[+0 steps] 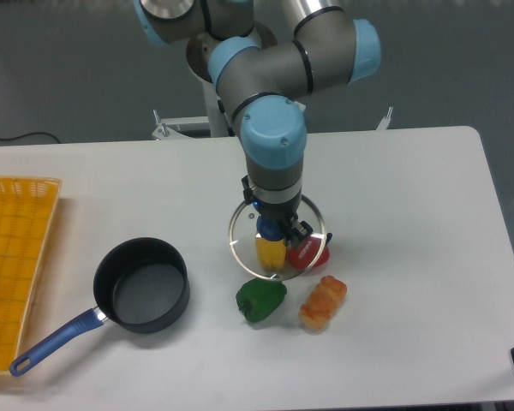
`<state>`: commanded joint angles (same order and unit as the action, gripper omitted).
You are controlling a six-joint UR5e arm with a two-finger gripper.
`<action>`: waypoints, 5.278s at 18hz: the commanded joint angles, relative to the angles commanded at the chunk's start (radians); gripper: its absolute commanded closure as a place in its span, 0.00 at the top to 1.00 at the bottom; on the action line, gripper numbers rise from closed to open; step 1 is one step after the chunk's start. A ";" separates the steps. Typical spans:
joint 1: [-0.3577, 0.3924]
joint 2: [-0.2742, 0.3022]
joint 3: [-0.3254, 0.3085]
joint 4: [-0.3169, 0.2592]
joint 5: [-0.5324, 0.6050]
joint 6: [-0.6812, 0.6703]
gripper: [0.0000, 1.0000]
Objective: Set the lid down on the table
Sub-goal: 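Lift the glass lid by its blue knob with the gripper, then carry the held glass lid away from the peppers across the table, then lower the glass lid flat onto the table surface, then hold the lid on the table and open the gripper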
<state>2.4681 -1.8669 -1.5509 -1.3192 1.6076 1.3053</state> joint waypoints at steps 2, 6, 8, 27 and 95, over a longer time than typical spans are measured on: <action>0.020 0.000 0.000 0.003 -0.002 0.018 0.66; 0.045 0.000 0.000 0.008 -0.003 0.045 0.64; 0.058 -0.002 0.000 0.009 -0.018 0.055 0.62; 0.184 -0.026 -0.014 0.012 -0.080 0.256 0.59; 0.420 -0.271 -0.015 0.261 -0.268 0.540 0.59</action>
<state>2.8885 -2.1384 -1.5662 -1.0584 1.3392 1.8454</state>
